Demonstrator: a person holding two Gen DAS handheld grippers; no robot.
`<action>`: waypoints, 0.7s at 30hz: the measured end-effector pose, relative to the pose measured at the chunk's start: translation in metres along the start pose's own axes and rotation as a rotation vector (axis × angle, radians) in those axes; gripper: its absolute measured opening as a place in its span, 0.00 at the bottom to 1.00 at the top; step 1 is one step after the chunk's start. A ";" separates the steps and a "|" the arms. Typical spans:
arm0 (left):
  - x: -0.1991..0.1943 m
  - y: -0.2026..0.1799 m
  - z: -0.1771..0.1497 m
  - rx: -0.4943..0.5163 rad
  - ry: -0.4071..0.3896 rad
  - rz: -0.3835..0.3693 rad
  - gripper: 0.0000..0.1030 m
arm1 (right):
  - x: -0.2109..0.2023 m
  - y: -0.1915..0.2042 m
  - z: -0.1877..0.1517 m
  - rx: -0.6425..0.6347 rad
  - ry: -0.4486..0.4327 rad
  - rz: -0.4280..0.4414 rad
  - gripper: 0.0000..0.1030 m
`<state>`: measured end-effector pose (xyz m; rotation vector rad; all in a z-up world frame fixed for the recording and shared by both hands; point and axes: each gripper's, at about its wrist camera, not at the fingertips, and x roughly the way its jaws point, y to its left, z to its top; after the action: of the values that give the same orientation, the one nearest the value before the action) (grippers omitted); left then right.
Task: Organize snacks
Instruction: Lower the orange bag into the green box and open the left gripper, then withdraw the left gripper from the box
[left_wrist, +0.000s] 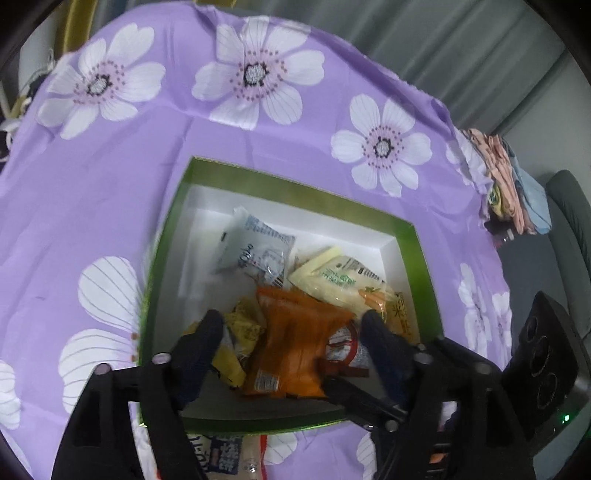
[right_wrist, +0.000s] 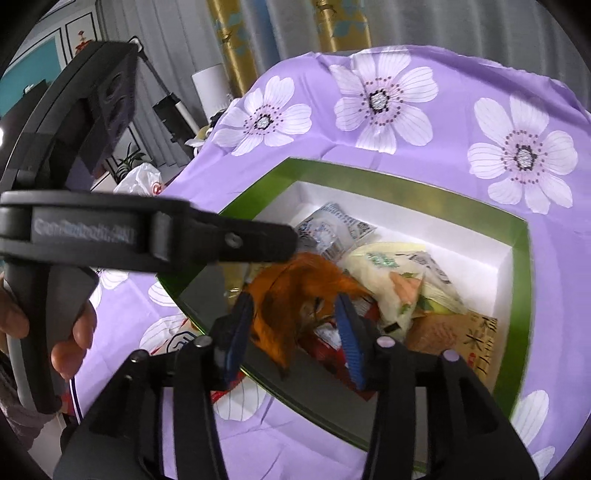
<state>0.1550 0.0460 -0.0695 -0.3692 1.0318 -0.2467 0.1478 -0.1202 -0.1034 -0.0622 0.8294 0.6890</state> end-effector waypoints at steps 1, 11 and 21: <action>-0.004 -0.002 0.000 0.009 -0.009 0.014 0.76 | -0.002 -0.001 0.000 0.005 -0.006 -0.005 0.52; -0.043 -0.018 -0.020 0.086 -0.097 0.149 0.91 | -0.051 -0.005 -0.013 0.082 -0.063 -0.094 0.85; -0.073 -0.039 -0.055 0.153 -0.162 0.260 0.93 | -0.095 0.009 -0.038 0.109 -0.072 -0.182 0.97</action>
<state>0.0697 0.0278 -0.0218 -0.1122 0.8838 -0.0598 0.0728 -0.1759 -0.0617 -0.0138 0.7802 0.4711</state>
